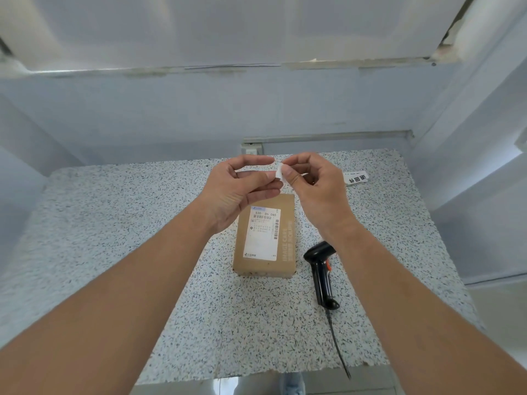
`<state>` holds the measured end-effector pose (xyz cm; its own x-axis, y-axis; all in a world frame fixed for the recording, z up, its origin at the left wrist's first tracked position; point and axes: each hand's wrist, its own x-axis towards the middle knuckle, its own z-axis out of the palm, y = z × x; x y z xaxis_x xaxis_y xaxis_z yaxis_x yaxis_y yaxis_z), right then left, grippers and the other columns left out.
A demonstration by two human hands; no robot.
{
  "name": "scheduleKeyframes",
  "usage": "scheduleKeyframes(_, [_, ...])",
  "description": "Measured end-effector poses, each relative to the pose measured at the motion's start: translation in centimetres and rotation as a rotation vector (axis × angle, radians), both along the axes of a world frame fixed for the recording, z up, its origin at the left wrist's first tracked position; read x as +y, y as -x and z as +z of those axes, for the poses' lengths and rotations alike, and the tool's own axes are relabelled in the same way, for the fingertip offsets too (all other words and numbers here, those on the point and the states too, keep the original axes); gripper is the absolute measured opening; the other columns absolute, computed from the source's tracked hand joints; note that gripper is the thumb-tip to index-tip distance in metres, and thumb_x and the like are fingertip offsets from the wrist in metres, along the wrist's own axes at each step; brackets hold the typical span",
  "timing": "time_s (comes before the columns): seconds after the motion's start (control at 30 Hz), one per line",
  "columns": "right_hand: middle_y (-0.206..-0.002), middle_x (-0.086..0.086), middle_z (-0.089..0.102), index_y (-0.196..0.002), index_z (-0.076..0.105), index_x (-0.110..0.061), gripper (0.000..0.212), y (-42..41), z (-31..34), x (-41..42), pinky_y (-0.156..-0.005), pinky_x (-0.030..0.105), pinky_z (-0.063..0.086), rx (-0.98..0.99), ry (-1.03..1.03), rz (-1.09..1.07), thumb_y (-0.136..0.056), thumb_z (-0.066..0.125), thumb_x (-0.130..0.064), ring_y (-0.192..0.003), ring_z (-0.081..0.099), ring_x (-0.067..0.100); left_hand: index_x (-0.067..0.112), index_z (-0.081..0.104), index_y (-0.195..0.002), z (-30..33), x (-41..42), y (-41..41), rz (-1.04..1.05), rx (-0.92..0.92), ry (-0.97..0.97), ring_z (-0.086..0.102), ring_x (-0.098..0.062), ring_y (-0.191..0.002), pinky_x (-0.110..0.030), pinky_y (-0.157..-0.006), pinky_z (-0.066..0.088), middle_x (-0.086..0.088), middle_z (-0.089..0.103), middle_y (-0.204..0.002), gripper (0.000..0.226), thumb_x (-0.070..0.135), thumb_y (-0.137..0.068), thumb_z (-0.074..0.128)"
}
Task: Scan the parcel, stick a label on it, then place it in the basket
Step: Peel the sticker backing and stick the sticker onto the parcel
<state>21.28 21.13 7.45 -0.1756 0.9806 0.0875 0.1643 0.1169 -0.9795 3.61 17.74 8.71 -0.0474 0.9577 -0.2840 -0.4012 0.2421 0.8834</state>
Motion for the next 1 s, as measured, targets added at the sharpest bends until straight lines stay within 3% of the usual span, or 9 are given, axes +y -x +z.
scheduleKeyframes(0.3, [-0.084,-0.011,0.071,-0.098,0.078,-0.023,0.006,-0.6,1.1,-0.4,-0.062,0.011,0.046,-0.029,-0.032,0.062,-0.095,0.078,-0.018,-0.060,0.051,0.000,-0.006,0.068,-0.119,1.5,-0.8,-0.3,-0.006,0.094,0.002,0.079,-0.032,-0.079,-0.038,-0.074,0.064,-0.026,0.078,-0.087,0.039,-0.009,-0.082,0.078])
scheduleKeyframes(0.5, [-0.085,-0.013,0.072,-0.099,0.078,-0.024,0.005,-1.3,1.5,-0.7,-0.064,0.015,0.048,-0.039,-0.053,0.061,-0.095,0.078,-0.020,-0.064,0.053,0.007,-0.007,0.067,-0.121,2.2,-1.4,-0.7,-0.013,0.091,-0.007,0.079,-0.033,-0.081,-0.038,-0.075,0.065,-0.026,0.078,-0.087,0.039,-0.008,-0.084,0.077])
scheduleKeyframes(1.0, [-0.079,-0.014,0.069,-0.101,0.078,-0.019,0.006,-3.3,2.4,-1.8,-0.053,0.011,0.039,-0.076,-0.103,0.068,-0.096,0.077,-0.018,-0.054,0.042,0.006,-0.005,0.064,-0.123,3.2,-2.4,-2.6,-0.018,0.133,-0.024,0.079,-0.034,-0.078,-0.039,-0.074,0.064,-0.027,0.077,-0.089,0.042,-0.010,-0.083,0.077])
